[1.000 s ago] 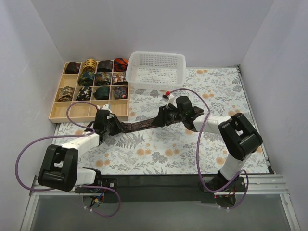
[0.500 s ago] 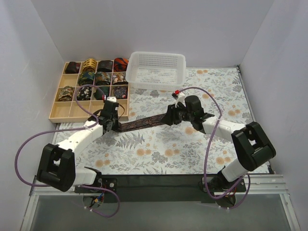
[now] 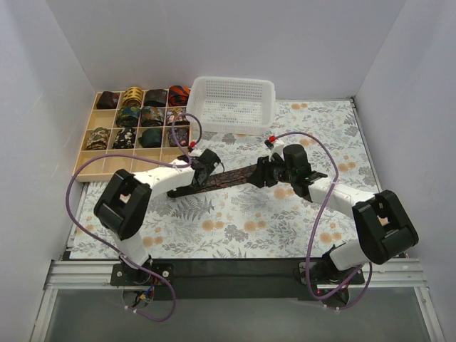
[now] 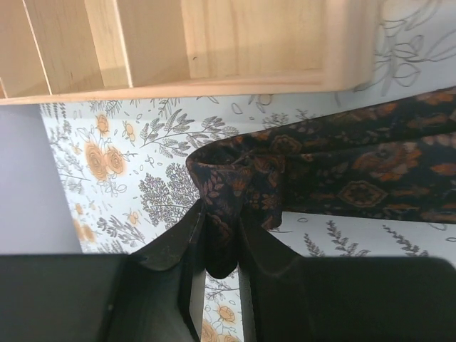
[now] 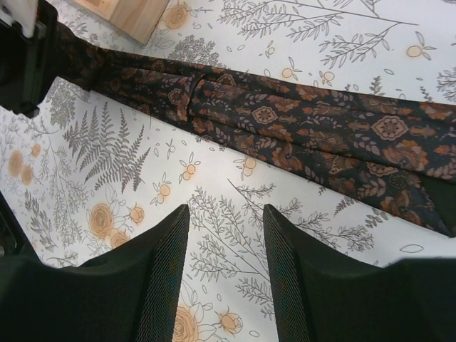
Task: Roll the ties
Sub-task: Roll the tie
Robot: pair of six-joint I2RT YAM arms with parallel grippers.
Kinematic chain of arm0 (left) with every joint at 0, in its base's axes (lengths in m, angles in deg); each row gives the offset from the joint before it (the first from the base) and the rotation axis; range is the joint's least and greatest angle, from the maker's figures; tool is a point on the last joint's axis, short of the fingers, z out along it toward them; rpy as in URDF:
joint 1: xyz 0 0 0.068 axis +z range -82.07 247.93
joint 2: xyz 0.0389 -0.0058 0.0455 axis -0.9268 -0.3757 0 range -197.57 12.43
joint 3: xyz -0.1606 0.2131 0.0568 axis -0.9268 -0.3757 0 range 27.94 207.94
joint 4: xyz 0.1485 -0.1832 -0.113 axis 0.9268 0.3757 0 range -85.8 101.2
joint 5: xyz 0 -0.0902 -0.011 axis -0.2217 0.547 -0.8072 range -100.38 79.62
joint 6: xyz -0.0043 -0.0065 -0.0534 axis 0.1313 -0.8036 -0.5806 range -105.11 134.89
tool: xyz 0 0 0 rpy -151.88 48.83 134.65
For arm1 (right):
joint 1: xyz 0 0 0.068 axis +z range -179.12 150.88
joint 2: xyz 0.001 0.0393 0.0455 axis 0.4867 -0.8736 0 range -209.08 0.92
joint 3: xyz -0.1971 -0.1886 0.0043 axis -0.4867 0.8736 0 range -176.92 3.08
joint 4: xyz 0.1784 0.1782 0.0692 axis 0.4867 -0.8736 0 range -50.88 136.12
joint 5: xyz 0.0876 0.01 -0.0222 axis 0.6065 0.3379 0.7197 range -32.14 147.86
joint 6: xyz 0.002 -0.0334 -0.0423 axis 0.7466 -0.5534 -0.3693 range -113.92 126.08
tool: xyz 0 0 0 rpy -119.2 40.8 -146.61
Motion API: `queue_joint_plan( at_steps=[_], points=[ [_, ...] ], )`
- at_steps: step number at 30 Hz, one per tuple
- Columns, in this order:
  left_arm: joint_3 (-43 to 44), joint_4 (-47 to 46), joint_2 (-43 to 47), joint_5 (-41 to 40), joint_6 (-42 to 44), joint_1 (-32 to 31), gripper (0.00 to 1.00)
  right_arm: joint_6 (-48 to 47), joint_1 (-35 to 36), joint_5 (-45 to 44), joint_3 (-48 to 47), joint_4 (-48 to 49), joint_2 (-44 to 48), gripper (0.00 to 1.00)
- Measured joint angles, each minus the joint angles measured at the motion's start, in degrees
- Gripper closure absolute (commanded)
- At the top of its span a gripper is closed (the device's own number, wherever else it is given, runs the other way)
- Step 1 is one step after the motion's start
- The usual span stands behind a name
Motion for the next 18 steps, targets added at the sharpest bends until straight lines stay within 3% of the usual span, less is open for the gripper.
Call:
queue_joint_plan(
  at_steps=[10, 18],
  points=[
    [12.63, 10.21, -15.61, -4.98, -4.33, -8.41, 0.52, -0.04, -3.82, -0.13, 2.89, -0.2, 3.45, 0.55],
    [17.66, 12.59, -19.15, -3.82, -4.57, -11.13, 0.43, -0.07, -5.25, 0.13, 4.04, -0.31, 4.2, 0.55]
  ],
)
